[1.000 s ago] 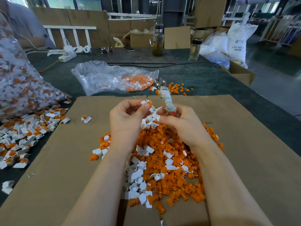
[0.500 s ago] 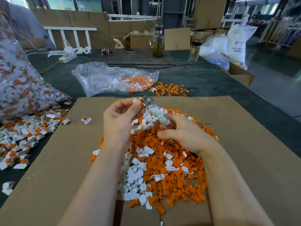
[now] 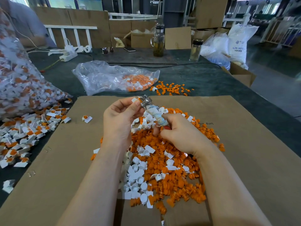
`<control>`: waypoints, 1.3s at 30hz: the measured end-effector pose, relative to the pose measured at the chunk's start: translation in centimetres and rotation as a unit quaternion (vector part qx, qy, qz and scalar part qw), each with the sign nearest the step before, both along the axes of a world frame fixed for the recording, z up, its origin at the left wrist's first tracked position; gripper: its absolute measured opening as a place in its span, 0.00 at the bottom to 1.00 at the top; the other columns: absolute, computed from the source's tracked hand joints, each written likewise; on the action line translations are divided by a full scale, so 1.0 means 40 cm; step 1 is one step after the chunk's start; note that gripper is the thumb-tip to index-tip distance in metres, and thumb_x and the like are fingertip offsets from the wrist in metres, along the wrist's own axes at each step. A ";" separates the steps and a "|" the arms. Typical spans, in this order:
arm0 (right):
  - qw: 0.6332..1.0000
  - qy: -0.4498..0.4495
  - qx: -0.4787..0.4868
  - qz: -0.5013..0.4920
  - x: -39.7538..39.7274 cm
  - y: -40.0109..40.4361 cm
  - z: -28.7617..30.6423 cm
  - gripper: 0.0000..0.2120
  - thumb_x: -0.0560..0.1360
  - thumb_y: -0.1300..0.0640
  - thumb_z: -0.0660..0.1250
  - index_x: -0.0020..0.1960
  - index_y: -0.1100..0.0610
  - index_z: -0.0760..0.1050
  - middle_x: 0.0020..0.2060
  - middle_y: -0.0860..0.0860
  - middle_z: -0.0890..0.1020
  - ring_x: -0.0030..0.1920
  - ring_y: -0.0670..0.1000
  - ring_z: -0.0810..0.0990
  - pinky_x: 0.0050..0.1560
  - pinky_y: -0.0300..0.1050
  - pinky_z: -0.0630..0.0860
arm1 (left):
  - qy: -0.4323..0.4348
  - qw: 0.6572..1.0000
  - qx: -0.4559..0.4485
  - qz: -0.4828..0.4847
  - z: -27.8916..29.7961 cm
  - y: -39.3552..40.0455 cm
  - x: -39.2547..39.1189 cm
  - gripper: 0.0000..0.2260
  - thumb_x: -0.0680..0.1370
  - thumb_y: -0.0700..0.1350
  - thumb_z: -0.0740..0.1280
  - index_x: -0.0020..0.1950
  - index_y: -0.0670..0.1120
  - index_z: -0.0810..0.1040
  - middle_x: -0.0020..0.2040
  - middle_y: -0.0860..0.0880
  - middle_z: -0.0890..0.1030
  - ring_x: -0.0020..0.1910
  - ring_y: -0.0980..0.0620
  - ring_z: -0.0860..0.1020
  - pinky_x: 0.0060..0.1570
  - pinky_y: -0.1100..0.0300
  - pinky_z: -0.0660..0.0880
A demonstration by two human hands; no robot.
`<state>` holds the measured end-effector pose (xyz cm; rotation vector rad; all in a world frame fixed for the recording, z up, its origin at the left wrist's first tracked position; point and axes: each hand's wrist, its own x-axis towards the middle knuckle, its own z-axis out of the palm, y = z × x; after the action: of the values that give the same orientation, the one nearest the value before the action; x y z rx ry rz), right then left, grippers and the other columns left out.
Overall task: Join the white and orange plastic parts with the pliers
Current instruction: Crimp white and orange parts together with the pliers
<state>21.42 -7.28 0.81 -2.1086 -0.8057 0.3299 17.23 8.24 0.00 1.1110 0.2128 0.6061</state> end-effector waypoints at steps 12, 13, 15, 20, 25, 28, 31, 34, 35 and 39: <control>0.985 -0.112 -0.022 -0.130 0.027 -0.009 -0.030 0.06 0.76 0.55 0.66 0.46 0.58 0.76 0.36 0.52 0.78 0.36 0.53 0.76 0.36 0.50 0.72 | 0.164 0.954 -0.247 0.051 -0.009 0.140 -0.004 0.05 0.82 0.38 0.62 0.55 0.38 0.76 0.46 0.41 0.86 0.43 0.48 0.86 0.42 0.57 0.83; 0.983 -0.115 -0.027 -0.142 0.031 -0.011 -0.033 0.05 0.76 0.55 0.66 0.45 0.57 0.75 0.36 0.51 0.78 0.37 0.52 0.76 0.36 0.50 0.72 | 0.161 0.944 -0.282 0.065 -0.010 0.154 -0.005 0.05 0.83 0.37 0.60 0.54 0.38 0.75 0.48 0.40 0.86 0.43 0.48 0.86 0.42 0.56 0.83; 0.978 -0.125 -0.040 -0.165 0.040 -0.015 -0.040 0.06 0.75 0.54 0.66 0.42 0.55 0.74 0.34 0.49 0.77 0.35 0.51 0.75 0.32 0.47 0.69 | 0.137 0.925 -0.343 0.088 -0.016 0.178 -0.006 0.08 0.84 0.36 0.57 0.58 0.36 0.74 0.54 0.39 0.83 0.48 0.46 0.84 0.49 0.53 0.82; 0.962 -0.124 -0.102 -0.221 0.064 -0.023 -0.061 0.09 0.76 0.51 0.65 0.39 0.54 0.72 0.32 0.49 0.77 0.32 0.50 0.76 0.29 0.45 0.68 | 0.060 0.907 -0.395 0.134 -0.026 0.216 -0.019 0.19 0.83 0.38 0.59 0.74 0.40 0.67 0.77 0.44 0.66 0.76 0.47 0.65 0.72 0.52 0.66; 0.946 -0.133 -0.175 -0.240 0.072 -0.035 -0.066 0.10 0.76 0.49 0.65 0.39 0.52 0.72 0.33 0.49 0.78 0.32 0.49 0.76 0.28 0.42 0.66 | 0.011 0.920 -0.333 0.205 -0.034 0.233 -0.032 0.21 0.84 0.40 0.57 0.78 0.42 0.61 0.79 0.47 0.60 0.77 0.52 0.59 0.74 0.57 0.59; 0.946 -0.137 -0.185 -0.229 0.068 -0.027 -0.066 0.10 0.75 0.47 0.66 0.39 0.51 0.72 0.34 0.49 0.77 0.34 0.49 0.77 0.29 0.42 0.68 | 0.120 0.969 -0.140 0.163 -0.021 0.203 -0.038 0.19 0.82 0.40 0.61 0.74 0.42 0.69 0.74 0.39 0.69 0.65 0.49 0.77 0.68 0.55 0.70; 0.943 -0.159 -0.192 -0.219 0.060 -0.010 -0.070 0.13 0.75 0.44 0.66 0.37 0.49 0.68 0.35 0.46 0.75 0.35 0.48 0.75 0.29 0.42 0.67 | 0.230 0.962 0.084 0.122 -0.010 0.134 -0.029 0.11 0.78 0.44 0.70 0.59 0.56 0.81 0.54 0.56 0.82 0.41 0.61 0.81 0.50 0.62 0.77; 0.937 -0.193 -0.212 -0.202 0.053 0.007 -0.077 0.12 0.74 0.41 0.66 0.43 0.48 0.69 0.37 0.45 0.74 0.38 0.48 0.75 0.31 0.42 0.68 | 0.272 0.907 0.318 0.038 -0.032 0.083 -0.002 0.13 0.79 0.48 0.69 0.63 0.55 0.80 0.55 0.57 0.80 0.46 0.64 0.77 0.52 0.60 0.73; 0.935 -0.200 -0.218 -0.195 0.051 0.012 -0.080 0.11 0.74 0.41 0.66 0.45 0.48 0.70 0.37 0.45 0.74 0.39 0.49 0.74 0.31 0.42 0.67 | 0.300 0.872 0.386 0.022 -0.042 0.072 0.009 0.14 0.79 0.50 0.68 0.65 0.53 0.79 0.59 0.52 0.80 0.50 0.59 0.79 0.53 0.57 0.75; 0.931 -0.206 -0.224 -0.202 0.048 0.020 -0.088 0.11 0.74 0.42 0.66 0.50 0.49 0.72 0.36 0.44 0.72 0.36 0.48 0.72 0.27 0.40 0.62 | 0.380 0.725 0.575 -0.004 -0.067 0.046 0.030 0.20 0.80 0.58 0.64 0.70 0.52 0.74 0.66 0.43 0.73 0.67 0.40 0.70 0.66 0.46 0.68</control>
<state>23.33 -6.46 -2.72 -2.7641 -0.5298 -0.1807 18.43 10.08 -2.69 2.5742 0.5776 0.1687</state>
